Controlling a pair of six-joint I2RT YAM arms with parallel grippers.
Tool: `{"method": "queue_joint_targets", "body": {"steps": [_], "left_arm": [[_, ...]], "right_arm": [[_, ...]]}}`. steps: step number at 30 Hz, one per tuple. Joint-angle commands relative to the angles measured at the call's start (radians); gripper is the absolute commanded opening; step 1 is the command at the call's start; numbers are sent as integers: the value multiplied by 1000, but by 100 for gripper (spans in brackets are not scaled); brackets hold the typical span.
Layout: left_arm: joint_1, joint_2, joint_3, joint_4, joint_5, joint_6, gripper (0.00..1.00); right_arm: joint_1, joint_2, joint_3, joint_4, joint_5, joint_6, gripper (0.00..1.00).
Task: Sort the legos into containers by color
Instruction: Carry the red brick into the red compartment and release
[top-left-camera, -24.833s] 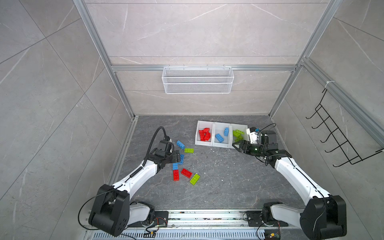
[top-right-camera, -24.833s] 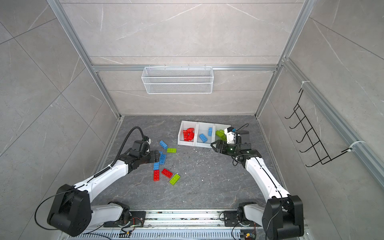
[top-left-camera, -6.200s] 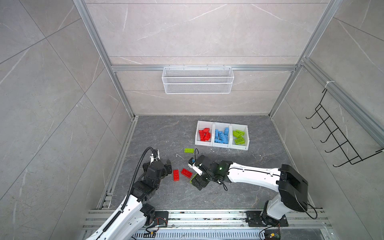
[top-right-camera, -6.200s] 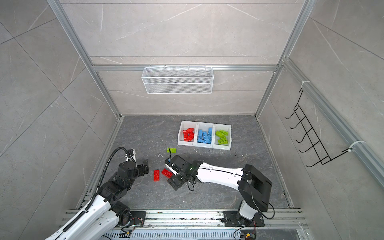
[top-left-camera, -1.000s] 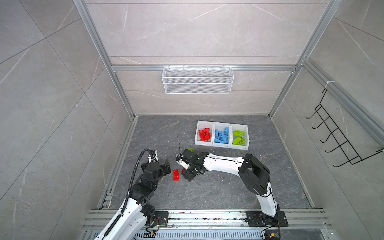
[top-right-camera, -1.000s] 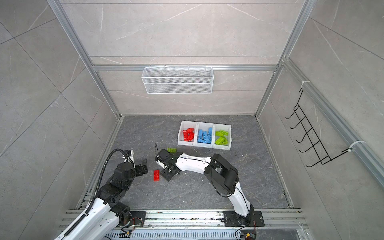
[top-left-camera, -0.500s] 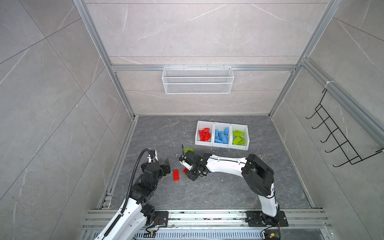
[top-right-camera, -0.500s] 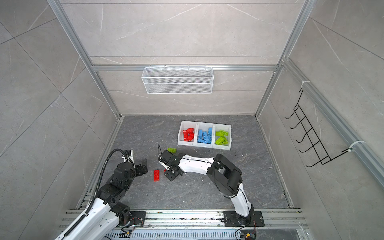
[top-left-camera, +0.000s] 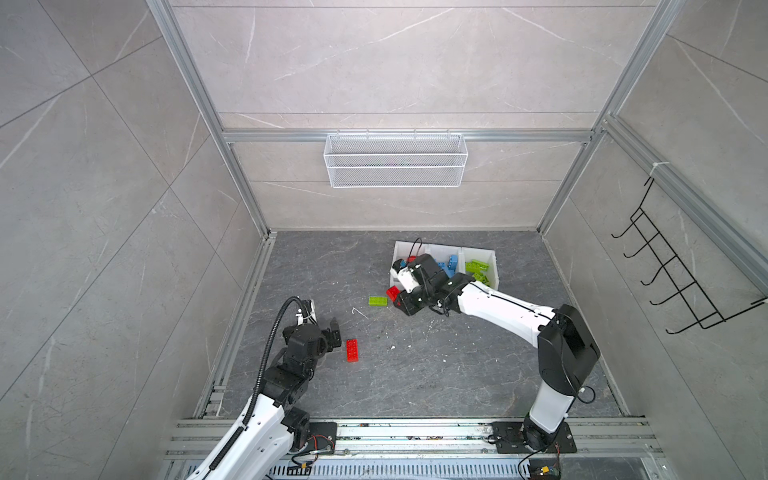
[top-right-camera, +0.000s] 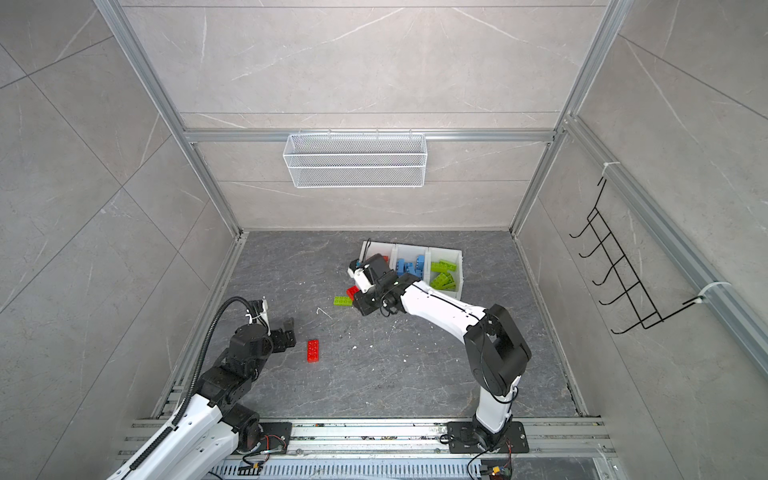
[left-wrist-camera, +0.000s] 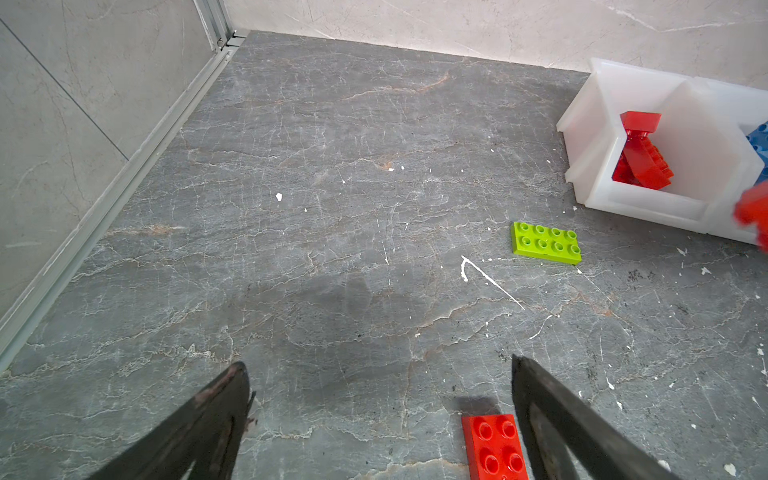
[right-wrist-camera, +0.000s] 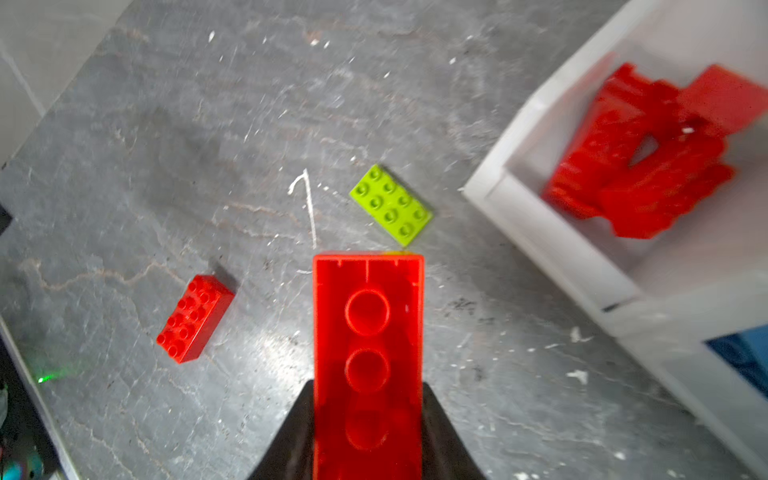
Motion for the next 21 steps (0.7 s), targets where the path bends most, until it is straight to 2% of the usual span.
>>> {"method": "queue_joint_targets", "body": {"steps": [1,7,16,21], "left_arm": [[6,-1,5,11,-11,-7,99],[8,2,6,10,-14,-10,99],[8,45,23,11,-16,-11,99],[8,74,36,8,-19,-16,99]], "right_arm": [[-66,29,69,17,-58,1,34],[-171,153,213,5,-62,28,34],[-212,346,442,-77,-47,36,35],[-229,405,508,-90,-42,56,44]]}}
